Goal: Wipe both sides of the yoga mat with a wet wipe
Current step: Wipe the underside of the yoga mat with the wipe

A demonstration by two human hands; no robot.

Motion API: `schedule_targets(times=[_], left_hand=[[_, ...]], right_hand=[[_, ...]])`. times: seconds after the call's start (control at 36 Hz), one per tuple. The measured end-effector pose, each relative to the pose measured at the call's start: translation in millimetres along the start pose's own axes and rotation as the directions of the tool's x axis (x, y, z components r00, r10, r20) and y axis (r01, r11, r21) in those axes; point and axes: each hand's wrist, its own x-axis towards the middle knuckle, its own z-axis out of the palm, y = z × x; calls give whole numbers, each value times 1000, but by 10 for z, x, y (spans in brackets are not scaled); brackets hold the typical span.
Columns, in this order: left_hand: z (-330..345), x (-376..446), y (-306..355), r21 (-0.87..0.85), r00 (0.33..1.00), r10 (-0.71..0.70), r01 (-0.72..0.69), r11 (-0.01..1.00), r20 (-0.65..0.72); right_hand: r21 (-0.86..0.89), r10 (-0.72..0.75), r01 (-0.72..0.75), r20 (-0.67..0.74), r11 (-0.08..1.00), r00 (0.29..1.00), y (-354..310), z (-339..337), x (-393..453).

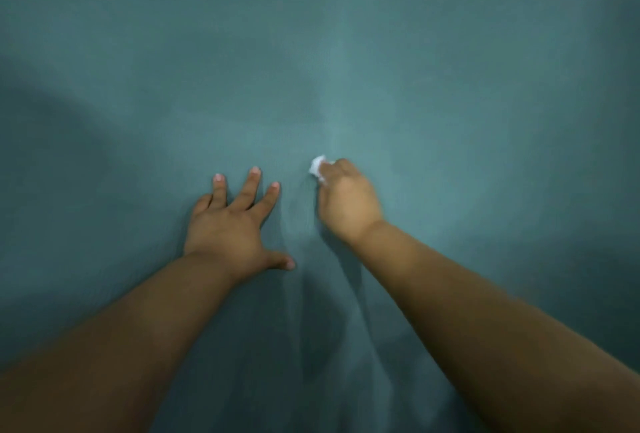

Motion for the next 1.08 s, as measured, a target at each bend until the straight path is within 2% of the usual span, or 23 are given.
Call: schedule_targets(times=[0.03, 0.08, 0.14, 0.17, 0.22, 0.31, 0.36, 0.42, 0.44, 0.47, 0.53, 0.56, 0.61, 0.67, 0.69, 0.75, 0.81, 0.83, 0.89, 0.94, 1.0, 1.03, 1.08], left_hand=[[-1, -3, 0, -7, 1000, 0, 0, 1000, 0], [1, -8, -4, -25, 1000, 1, -1, 1000, -6], [7, -11, -9, -38, 1000, 4, -5, 999, -13], [12, -11, -10, -41, 1000, 5, -5, 999, -17], [18, -12, -6, -46, 1000, 5, -6, 999, -21], [27, -8, 3, -59, 1000, 2, -4, 998, -31], [32, -6, 3, -71, 999, -1, -1, 998, -33], [29, -10, 2, -72, 1000, -1, -1, 997, -29], [25, -14, 2, -73, 1000, -1, -1, 997, -27], [20, -17, 2, -76, 1000, 0, -2, 997, -25], [8, -25, 0, -89, 1000, 2, -4, 996, -24], [5, -33, -1, -97, 1000, 5, -7, 995, -24], [-10, -50, -10, -102, 1000, 23, -25, 994, -18], [-29, -72, -45, -109, 999, 53, -52, 993, 7], [-44, -85, -74, -110, 997, 73, -70, 991, 28], [-72, -139, -138, -104, 990, 118, -110, 988, 74], [-87, -226, -183, -86, 980, 157, -147, 985, 121], [-86, -275, -191, -71, 975, 170, -161, 984, 146], [-70, -378, -187, -29, 965, 179, -176, 984, 191], [-32, -471, -176, 14, 960, 173, -181, 983, 219], [35, -558, -173, 36, 962, 167, -179, 983, 215], [82, -601, -173, 41, 966, 164, -175, 984, 202], [192, -670, -172, 41, 975, 153, -162, 986, 164]], right_hand=[[-8, -138, 138, 47, 990, 989, -100, 32, -114], [4, -296, 298, 120, 955, 948, -92, -4, -280], [-96, -327, 336, 101, 937, 940, 173, -104, -270], [-144, -259, 268, 78, 952, 963, 345, -168, -211], [-247, -2, 6, 18, 969, 1000, 717, -383, -88], [-238, 338, -360, -129, 902, 932, 1050, -670, -76], [-185, 465, -489, -161, 853, 871, 990, -638, -142], [-141, 516, -539, -171, 830, 840, 747, -442, -220], [-129, 467, -493, -184, 861, 865, 582, -315, -265], [-109, 355, -380, -190, 919, 915, 397, -181, -324], [-37, 80, -86, -135, 996, 988, 14, 6, -503], [-34, -64, 61, -78, 998, 995, -131, 68, -614], [-32, -277, 279, 63, 960, 959, -251, 71, -809], [-58, -383, 393, 132, 918, 914, -120, -66, -872], [-105, -384, 399, 139, 911, 913, 32, -136, -867], [-184, -258, 270, 86, 945, 962, 383, -315, -827], [-212, 13, -6, 31, 977, 999, 626, -474, -803], [-222, 138, -141, -31, 965, 990, 687, -522, -805], [-162, 383, -391, -79, 906, 920, 672, -518, -840], [-59, 519, -525, -96, 849, 849, 474, -417, -903], [-23, 485, -488, -75, 873, 871, 117, -222, -1022], [-28, 414, -415, -55, 909, 909, -69, -104, -1111], [12, 165, -165, 30, 986, 986, -417, 77, -1331]])
